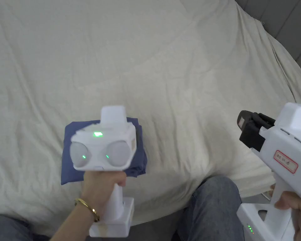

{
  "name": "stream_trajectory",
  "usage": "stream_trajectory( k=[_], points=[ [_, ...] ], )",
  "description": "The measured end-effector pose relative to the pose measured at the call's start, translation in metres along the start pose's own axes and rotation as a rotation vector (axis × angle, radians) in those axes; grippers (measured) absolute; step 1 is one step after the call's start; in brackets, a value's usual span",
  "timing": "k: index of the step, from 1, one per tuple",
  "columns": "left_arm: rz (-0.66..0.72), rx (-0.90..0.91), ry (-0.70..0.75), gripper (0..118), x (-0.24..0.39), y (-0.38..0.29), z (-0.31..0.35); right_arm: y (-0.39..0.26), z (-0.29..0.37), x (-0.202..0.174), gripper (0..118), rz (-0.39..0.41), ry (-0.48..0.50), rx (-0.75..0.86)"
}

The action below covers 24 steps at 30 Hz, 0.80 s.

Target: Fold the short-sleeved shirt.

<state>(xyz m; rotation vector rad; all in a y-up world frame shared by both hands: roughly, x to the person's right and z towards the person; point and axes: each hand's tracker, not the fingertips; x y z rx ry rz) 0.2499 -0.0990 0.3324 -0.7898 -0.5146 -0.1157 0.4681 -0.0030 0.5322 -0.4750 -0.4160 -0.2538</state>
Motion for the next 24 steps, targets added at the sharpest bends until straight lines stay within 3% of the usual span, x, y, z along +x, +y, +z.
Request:
stream_trajectory(
  k=[4,7,11,14,19,24],
  points=[
    [-0.099,-0.081,0.002,5,0.025,-0.041,-0.028,-0.001,0.0,-0.007,1,-0.003,0.016,0.002],
    [-0.175,-0.002,0.045,4,0.03,-0.053,-0.033,-0.001,0.001,-0.01,1,-0.002,0.022,-0.001],
    [-0.09,-0.079,-0.012,3,0.018,-0.03,-0.026,0.001,0.002,-0.015,1,0.006,0.034,-0.002],
    [0.047,0.071,-0.056,4,-0.006,-0.011,0.01,0.005,0.004,-0.032,1,0.037,0.051,0.008],
    [-0.007,0.326,0.073,3,-0.046,0.01,0.07,0.008,-0.005,-0.076,1,0.121,0.114,0.028],
    [-0.048,0.37,0.213,3,-0.086,0.001,0.097,-0.006,-0.042,-0.132,1,0.156,0.249,0.004]
  ],
)
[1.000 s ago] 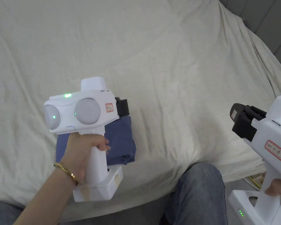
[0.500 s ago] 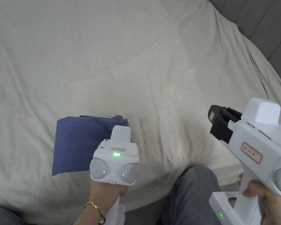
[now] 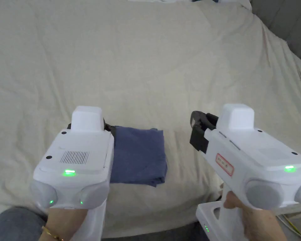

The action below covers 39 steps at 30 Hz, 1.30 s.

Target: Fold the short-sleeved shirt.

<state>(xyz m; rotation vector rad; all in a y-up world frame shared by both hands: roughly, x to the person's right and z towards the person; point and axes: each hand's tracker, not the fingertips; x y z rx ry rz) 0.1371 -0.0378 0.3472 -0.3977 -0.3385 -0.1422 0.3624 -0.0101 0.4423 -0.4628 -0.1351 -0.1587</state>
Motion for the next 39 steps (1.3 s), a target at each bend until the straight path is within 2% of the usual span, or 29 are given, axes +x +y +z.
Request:
stream_trajectory(
  k=[3,5,9,12,13,14,15,16,18,19,20,24,28,34,36,39],
  points=[
    [-0.003,-0.016,0.044,3,-0.019,-0.011,0.008,-0.017,-0.044,-0.028,1,0.016,0.038,-0.048],
    [0.024,-0.034,0.064,4,-0.031,-0.017,0.014,-0.036,-0.08,-0.039,1,0.078,0.041,-0.107],
    [0.059,-0.052,0.097,5,-0.051,-0.025,0.023,-0.068,-0.137,-0.041,1,0.079,-0.067,-0.312],
    [0.088,-0.063,0.1,30,-0.063,-0.026,0.025,-0.082,-0.152,-0.034,1,0.087,-0.123,-0.329],
    [0.095,-0.07,0.093,30,-0.066,-0.025,0.022,-0.085,-0.153,-0.034,1,0.073,-0.117,-0.32],
    [0.121,-0.084,0.073,35,-0.069,-0.024,0.018,-0.085,-0.153,-0.035,1,0.06,-0.114,-0.31],
    [0.153,-0.1,0.048,45,-0.073,-0.022,0.013,-0.084,-0.153,-0.037,1,0.058,-0.118,-0.31],
    [0.189,-0.121,0.006,71,-0.077,-0.019,0.004,-0.084,-0.153,-0.039,1,0.063,-0.12,-0.309],
    [0.248,-0.18,-0.085,100,-0.085,-0.01,-0.017,-0.08,-0.139,-0.053,1,0.085,-0.122,-0.304],
    [0.288,-0.208,-0.133,110,-0.09,-0.006,-0.028,-0.08,-0.137,-0.053,1,0.092,-0.119,-0.299],
    [0.32,-0.238,-0.202,114,-0.095,-0.003,-0.041,-0.08,-0.136,-0.053,1,0.094,-0.115,-0.298],
    [0.474,-0.467,-0.453,118,-0.119,-0.011,-0.103,-0.08,-0.14,-0.044,1,0.083,-0.099,-0.302],
    [0.633,-0.661,-0.564,118,-0.138,-0.042,-0.152,-0.081,-0.142,-0.039,1,0.07,-0.088,-0.303],
    [0.791,-0.824,-0.853,118,-0.138,-0.083,-0.179,-0.079,-0.145,-0.034,1,0.075,-0.078,-0.311],
    [0.82,-0.841,-0.872,118,-0.131,-0.094,-0.183,-0.077,-0.145,-0.031,1,0.045,-0.074,-0.321],
    [0.876,-0.814,-1.028,113,-0.118,-0.1,-0.186,-0.076,-0.146,-0.026,1,0.0,-0.065,-0.329]
  ],
)
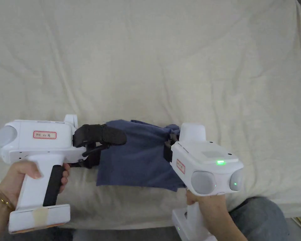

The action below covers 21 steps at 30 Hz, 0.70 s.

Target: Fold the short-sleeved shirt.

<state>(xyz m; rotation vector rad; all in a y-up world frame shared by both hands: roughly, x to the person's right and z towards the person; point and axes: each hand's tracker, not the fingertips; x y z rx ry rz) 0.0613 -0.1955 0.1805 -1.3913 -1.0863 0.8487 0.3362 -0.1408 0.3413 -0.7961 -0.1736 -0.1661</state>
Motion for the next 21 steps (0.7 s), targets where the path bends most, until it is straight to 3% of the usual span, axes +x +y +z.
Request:
stream_trajectory(
  k=[6,8,9,11,17,19,21],
  points=[
    [0.057,-0.019,-0.023,89,-0.009,-0.001,-0.027,0.002,0.0,-0.001,1,0.005,0.004,-0.006],
    [0.053,-0.001,0.076,43,-0.017,-0.001,-0.027,0.006,0.001,0.003,1,-0.013,0.017,-0.015],
    [0.068,-0.005,0.121,31,-0.021,-0.001,-0.027,0.009,0.002,0.004,1,-0.018,0.025,-0.019],
    [0.088,0.001,0.059,28,-0.014,0.0,-0.024,0.015,0.011,0.006,1,-0.017,0.046,-0.002],
    [0.021,-0.015,0.364,26,0.04,0.005,-0.008,0.045,0.071,0.017,1,0.018,0.089,0.158],
    [0.041,-0.004,0.459,26,0.056,0.009,0.016,0.051,0.091,0.023,1,0.028,0.09,0.2],
    [-0.035,0.033,0.492,26,0.066,0.015,0.055,0.055,0.106,0.029,1,0.027,0.097,0.217]
  ],
)
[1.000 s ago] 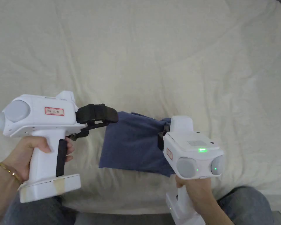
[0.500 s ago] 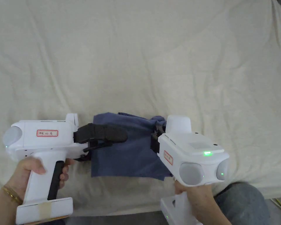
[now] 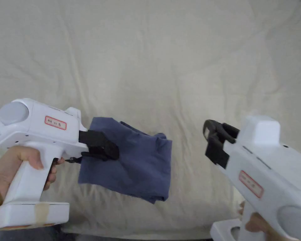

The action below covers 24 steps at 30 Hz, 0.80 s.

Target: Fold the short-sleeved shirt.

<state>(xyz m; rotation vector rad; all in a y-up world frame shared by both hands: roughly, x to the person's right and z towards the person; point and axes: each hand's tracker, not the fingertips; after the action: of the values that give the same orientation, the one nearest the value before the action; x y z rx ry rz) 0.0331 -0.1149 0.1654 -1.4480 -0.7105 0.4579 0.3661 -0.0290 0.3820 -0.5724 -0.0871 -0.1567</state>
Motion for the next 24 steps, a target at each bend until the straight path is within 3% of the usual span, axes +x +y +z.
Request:
stream_trajectory(
  k=[5,9,13,17,19,20,22,23,24],
  points=[
    [0.002,0.108,0.299,26,-0.062,0.024,0.119,0.005,0.012,-0.003,1,0.013,-0.007,0.004],
    [0.08,0.199,0.514,26,-0.135,0.053,0.206,0.003,-0.004,-0.019,1,0.024,-0.001,-0.023],
    [0.16,0.261,0.679,27,-0.202,0.088,0.27,0.005,-0.023,-0.043,1,-0.031,0.025,-0.064],
    [0.206,0.262,0.896,30,-0.249,0.119,0.313,0.01,-0.042,-0.066,1,0.007,0.018,-0.078],
    [0.188,0.262,1.005,44,-0.249,0.121,0.317,0.012,-0.052,-0.073,1,0.006,0.022,-0.093],
    [0.169,0.276,1.082,60,-0.255,0.124,0.319,0.011,-0.057,-0.075,1,-0.001,0.025,-0.1],
    [0.126,0.297,1.225,102,-0.261,0.124,0.318,0.009,-0.06,-0.074,1,-0.007,0.031,-0.115],
    [0.12,0.307,1.251,110,-0.28,0.132,0.324,0.009,-0.061,-0.074,1,-0.006,0.034,-0.122],
    [0.107,0.338,1.269,110,-0.278,0.131,0.325,0.008,-0.062,-0.074,1,-0.001,0.035,-0.127]
  ],
)
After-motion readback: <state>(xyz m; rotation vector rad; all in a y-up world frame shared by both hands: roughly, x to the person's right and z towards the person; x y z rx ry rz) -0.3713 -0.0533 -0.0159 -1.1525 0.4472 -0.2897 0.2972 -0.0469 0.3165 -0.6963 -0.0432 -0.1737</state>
